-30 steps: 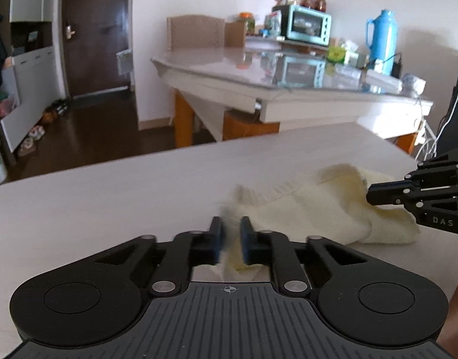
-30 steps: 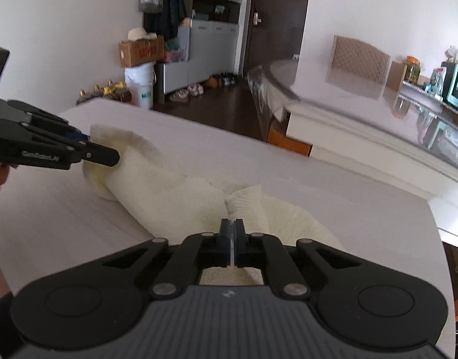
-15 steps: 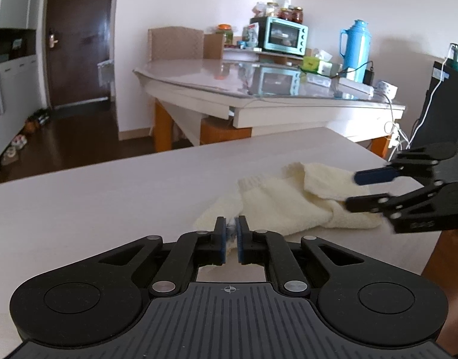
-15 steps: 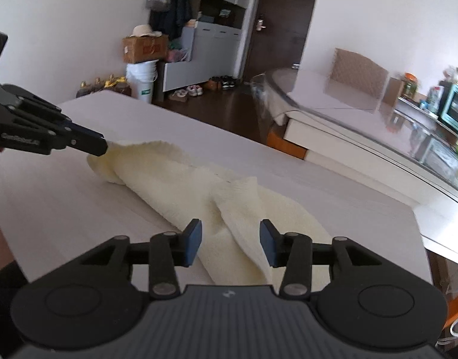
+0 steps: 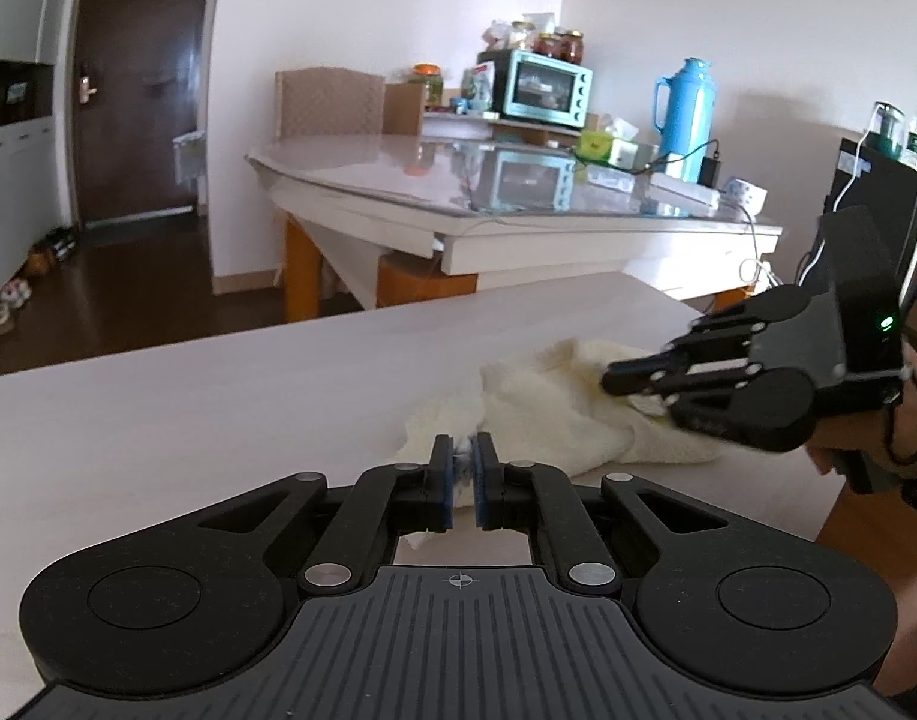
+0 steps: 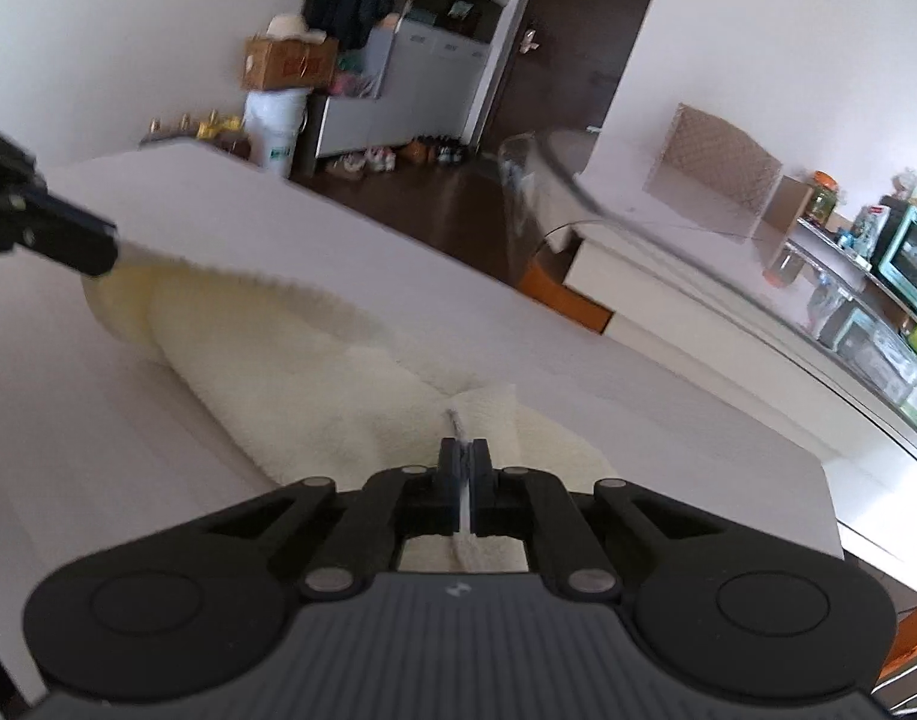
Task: Fold towel
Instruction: 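Pull the towel layers apart with both grippers to spread it flat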
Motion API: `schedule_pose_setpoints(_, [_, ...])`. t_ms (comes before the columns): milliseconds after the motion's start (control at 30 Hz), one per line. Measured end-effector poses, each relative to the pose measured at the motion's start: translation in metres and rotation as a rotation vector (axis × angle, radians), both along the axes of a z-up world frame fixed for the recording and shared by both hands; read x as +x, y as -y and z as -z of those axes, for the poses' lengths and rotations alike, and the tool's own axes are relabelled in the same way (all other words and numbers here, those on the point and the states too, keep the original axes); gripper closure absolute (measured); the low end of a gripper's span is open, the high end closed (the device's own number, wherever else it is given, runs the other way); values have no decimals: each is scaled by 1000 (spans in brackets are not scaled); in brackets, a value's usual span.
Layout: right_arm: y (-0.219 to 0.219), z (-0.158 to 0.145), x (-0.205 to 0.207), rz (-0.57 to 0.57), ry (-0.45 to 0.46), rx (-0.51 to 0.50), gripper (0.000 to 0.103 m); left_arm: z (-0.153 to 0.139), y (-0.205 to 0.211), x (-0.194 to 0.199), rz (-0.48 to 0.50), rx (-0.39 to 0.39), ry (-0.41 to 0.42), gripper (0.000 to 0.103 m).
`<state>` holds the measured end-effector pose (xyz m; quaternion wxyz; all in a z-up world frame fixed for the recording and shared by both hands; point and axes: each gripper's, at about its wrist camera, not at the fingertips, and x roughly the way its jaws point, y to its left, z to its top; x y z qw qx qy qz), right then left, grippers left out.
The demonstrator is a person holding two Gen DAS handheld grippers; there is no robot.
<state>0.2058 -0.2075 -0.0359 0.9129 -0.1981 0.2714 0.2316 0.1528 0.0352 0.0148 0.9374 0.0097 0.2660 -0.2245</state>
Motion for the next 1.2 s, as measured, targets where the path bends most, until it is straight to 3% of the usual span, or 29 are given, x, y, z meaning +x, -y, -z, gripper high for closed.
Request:
schedule_pose_setpoints(300, [42, -35, -66, -57, -56, 171, 100, -7, 0, -27, 115, 4, 10, 97])
schedule_pose_setpoints(467, [50, -23, -98, -62, -104, 113, 100, 6, 7, -44, 193, 52, -36, 96])
schedule_pose_setpoints(667, [65, 5, -112, 48, -139, -9, 100, 23, 8, -54, 245, 106, -86, 96])
schedule_pose_setpoints(800, [70, 10, -109, 116, -138, -28, 100, 24, 5, -60, 280, 112, -95, 94])
schedule_pose_setpoints(867, [71, 11, -108, 135, -134, -33, 98, 24, 5, -61, 295, 112, -95, 86])
schedule_pose_setpoints(933, [75, 9, -110, 151, -121, -5, 76, 20, 2, -64, 298, 94, -90, 63])
schedule_pose_setpoints(1000, [79, 5, -111, 166, -107, 36, 70, 16, -2, -63, 293, 74, -79, 60])
schedule_pose_setpoints(1200, [84, -7, -119, 157, -56, 123, 69, 1, -10, -40, 164, 51, -29, 59])
